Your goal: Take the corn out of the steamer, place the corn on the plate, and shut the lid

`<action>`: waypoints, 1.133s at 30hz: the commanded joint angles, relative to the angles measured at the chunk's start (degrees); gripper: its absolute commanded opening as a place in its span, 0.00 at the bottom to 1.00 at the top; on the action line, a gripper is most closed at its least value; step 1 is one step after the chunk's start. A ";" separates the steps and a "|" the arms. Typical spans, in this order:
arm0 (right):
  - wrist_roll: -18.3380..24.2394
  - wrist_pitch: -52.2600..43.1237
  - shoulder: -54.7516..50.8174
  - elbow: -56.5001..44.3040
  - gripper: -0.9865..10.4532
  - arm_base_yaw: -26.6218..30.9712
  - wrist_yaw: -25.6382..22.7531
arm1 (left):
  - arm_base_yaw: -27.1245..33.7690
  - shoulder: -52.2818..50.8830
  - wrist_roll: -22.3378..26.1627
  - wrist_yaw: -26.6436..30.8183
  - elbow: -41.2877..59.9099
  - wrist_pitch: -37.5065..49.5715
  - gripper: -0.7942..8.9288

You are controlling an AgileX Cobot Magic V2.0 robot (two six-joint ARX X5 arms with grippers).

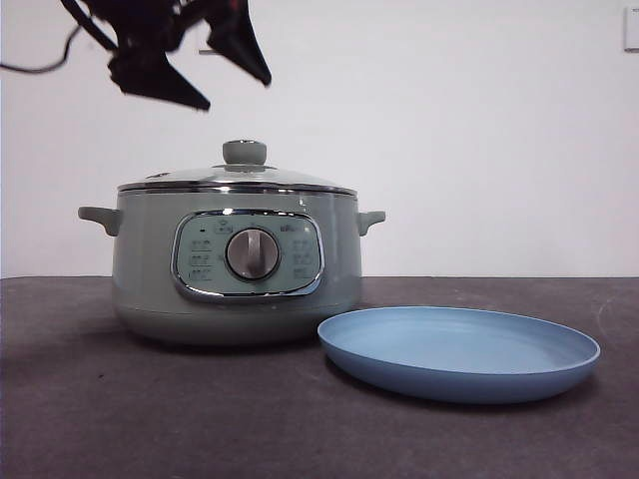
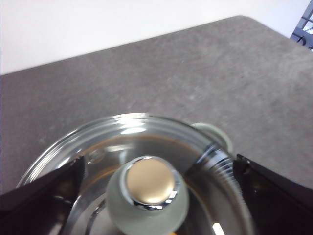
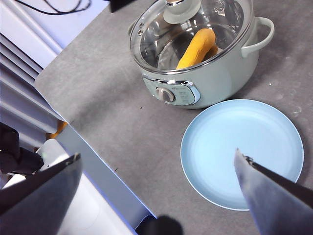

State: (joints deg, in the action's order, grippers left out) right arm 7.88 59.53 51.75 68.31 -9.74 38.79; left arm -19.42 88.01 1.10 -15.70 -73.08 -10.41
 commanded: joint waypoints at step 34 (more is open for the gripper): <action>0.04 -0.33 0.02 0.02 0.61 -0.13 -0.11 | -4.59 8.98 0.44 9.38 -0.07 1.36 0.07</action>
State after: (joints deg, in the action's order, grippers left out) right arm 7.88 59.55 51.75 68.31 -9.74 38.79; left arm -23.81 96.38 1.80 -6.11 -73.65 -7.99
